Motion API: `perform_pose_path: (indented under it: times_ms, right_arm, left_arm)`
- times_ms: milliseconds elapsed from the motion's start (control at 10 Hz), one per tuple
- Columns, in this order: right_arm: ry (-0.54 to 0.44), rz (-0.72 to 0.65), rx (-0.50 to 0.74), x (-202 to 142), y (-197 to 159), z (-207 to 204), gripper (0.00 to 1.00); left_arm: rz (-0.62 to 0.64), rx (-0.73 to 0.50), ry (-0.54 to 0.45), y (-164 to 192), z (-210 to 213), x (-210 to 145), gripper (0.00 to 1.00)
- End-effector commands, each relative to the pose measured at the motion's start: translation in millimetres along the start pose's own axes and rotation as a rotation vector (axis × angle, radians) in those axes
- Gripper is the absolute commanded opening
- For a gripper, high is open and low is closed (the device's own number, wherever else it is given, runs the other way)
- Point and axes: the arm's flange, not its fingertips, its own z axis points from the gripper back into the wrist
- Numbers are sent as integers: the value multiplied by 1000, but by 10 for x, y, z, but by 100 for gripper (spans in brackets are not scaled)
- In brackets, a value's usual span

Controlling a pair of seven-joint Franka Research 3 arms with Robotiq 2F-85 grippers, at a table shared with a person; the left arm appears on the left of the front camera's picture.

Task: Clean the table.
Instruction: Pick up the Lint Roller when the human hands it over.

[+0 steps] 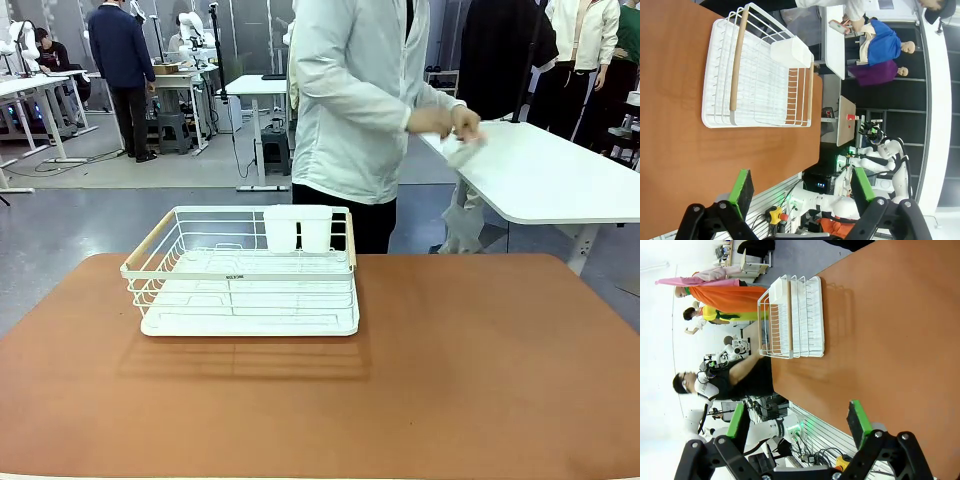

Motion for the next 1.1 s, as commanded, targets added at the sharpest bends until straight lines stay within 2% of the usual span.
perform_pose_path:
  times_ms: [0,1000]
  right_arm:
    - [0,3,3,-3,13,3,100]
    - [0,3,3,-3,13,3,100]
  left_arm:
    - [-2,-10,0,-5,18,-21,100]
    - [-2,-10,0,-5,18,-21,100]
